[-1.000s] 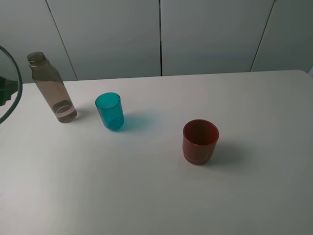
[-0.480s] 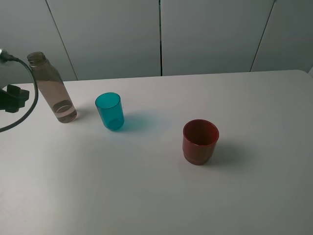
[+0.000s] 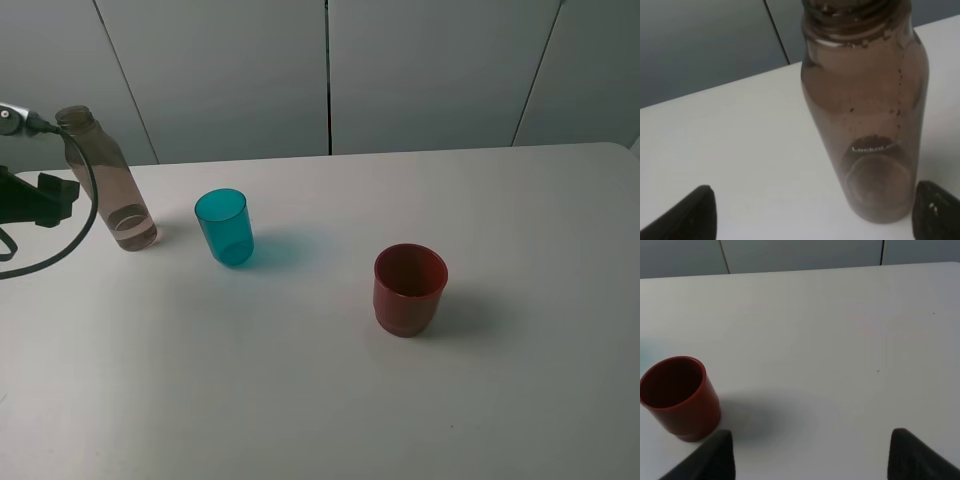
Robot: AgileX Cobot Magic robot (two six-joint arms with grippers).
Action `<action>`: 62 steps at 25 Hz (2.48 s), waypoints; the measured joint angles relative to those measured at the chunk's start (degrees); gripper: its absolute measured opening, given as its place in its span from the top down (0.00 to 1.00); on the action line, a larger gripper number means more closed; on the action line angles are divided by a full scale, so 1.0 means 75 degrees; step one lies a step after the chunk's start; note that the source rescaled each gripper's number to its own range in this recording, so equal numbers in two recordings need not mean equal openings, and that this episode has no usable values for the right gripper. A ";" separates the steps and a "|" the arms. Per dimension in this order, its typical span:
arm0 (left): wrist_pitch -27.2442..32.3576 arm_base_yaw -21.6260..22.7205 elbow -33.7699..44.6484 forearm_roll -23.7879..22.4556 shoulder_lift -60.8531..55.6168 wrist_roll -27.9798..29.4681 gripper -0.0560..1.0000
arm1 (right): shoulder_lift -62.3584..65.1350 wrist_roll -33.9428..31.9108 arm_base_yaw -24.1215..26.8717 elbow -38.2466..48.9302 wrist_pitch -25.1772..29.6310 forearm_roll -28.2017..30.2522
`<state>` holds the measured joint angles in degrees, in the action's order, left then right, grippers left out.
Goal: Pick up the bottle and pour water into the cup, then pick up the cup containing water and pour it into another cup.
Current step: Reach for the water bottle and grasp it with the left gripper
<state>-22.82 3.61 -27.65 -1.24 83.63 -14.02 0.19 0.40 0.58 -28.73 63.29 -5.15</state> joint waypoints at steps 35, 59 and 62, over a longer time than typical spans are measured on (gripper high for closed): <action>-0.4103 -0.0013 0.0000 -0.0493 0.3016 0.0400 0.00 | 0.0000 0.0000 0.0000 0.0000 0.0000 0.0000; -0.6095 -0.0013 -0.0347 -0.1125 0.4535 0.0253 0.00 | 0.0000 0.0000 0.0000 0.0000 0.0000 0.0000; -0.6152 -0.0013 -0.0539 -0.1171 0.4650 0.0253 0.00 | 0.0000 0.0000 0.0000 0.0000 0.0000 0.0000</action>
<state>-68.96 3.51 -31.69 -10.02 118.50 -12.12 0.19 0.40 0.58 -28.73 63.29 -5.15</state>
